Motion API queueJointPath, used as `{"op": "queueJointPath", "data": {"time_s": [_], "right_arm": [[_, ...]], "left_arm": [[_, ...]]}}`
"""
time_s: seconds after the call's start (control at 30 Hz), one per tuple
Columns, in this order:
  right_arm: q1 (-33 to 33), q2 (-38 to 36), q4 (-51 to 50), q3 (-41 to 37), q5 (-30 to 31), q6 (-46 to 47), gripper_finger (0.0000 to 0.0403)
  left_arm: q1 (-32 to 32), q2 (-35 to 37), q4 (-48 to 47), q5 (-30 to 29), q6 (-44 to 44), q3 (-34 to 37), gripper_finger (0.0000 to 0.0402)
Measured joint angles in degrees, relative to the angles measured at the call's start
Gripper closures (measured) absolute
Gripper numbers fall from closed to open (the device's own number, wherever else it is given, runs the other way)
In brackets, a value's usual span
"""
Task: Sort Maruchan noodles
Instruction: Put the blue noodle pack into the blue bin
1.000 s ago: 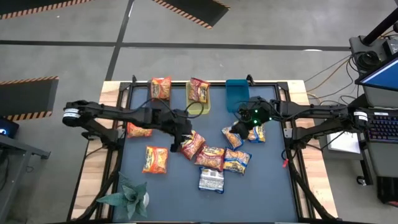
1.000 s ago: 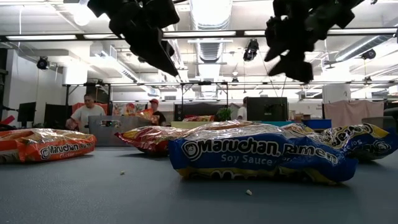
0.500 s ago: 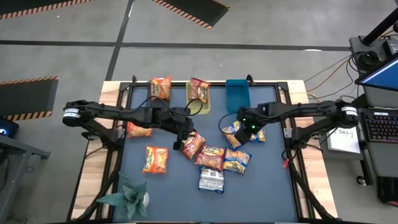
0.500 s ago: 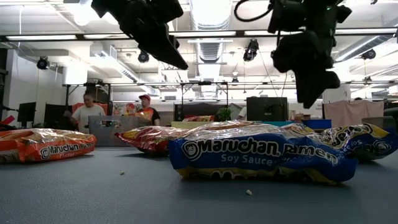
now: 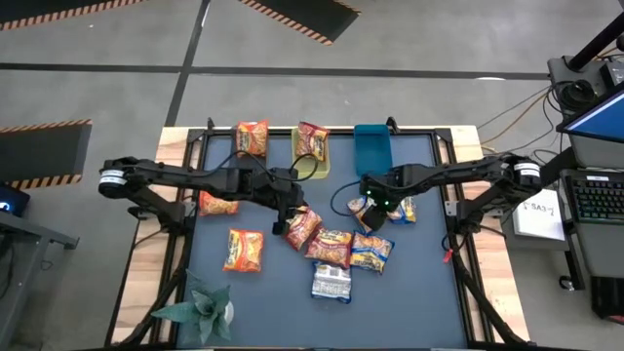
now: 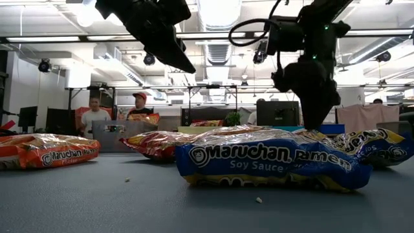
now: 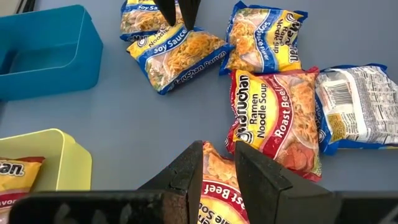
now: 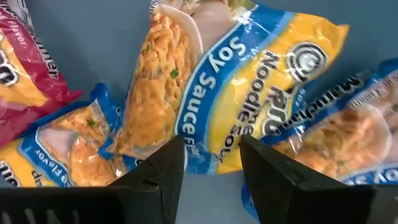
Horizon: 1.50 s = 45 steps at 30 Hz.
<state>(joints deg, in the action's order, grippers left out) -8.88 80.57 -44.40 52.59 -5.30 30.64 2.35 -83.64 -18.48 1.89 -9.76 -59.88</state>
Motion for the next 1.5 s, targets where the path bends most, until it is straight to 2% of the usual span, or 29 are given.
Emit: {"op": "queueJointPath", "data": {"time_s": [0.3, 0.53, 0.6, 0.77, 0.93, 1.1, 1.3, 1.5], "right_arm": [[0.0, 4.9, 6.5, -0.2, 0.0, -1.8, 0.0282], [0.0, 6.1, 6.9, -0.2, 0.8, -3.6, 0.0373], [0.0, 5.5, 7.0, -0.2, 0.8, -3.9, 0.0388], [0.0, 2.2, 7.2, -0.3, 1.3, -4.9, 0.0394], [0.0, -3.8, 7.7, -0.3, 3.9, -5.4, 0.0394], [0.0, -10.1, 10.4, -0.4, 4.0, -6.2, 0.0394], [0.0, -15.2, 8.8, -0.5, 2.3, -5.4, 0.0394], [0.0, -18.2, 9.3, -4.5, 1.9, -4.0, 0.0394]], "left_arm": [[0.0, -0.1, 0.0, 0.0, 0.0, 0.0, 0.0326], [0.0, -0.1, -0.5, 0.0, 0.0, 0.0, 0.0326], [0.0, -0.1, -0.5, 0.0, -0.5, 0.0, 0.0326], [0.0, 0.5, -0.5, 0.0, -1.8, 0.1, 0.0326], [0.0, 1.7, -0.3, 0.0, -2.2, 1.2, 0.0326], [0.0, 3.6, 3.2, 0.0, -1.7, 3.8, 0.0326], [0.0, 4.8, 9.7, 0.0, 2.1, 6.1, 0.0326], [-0.3, 0.7, 21.0, 0.1, 5.8, 7.5, 0.0326]]}}
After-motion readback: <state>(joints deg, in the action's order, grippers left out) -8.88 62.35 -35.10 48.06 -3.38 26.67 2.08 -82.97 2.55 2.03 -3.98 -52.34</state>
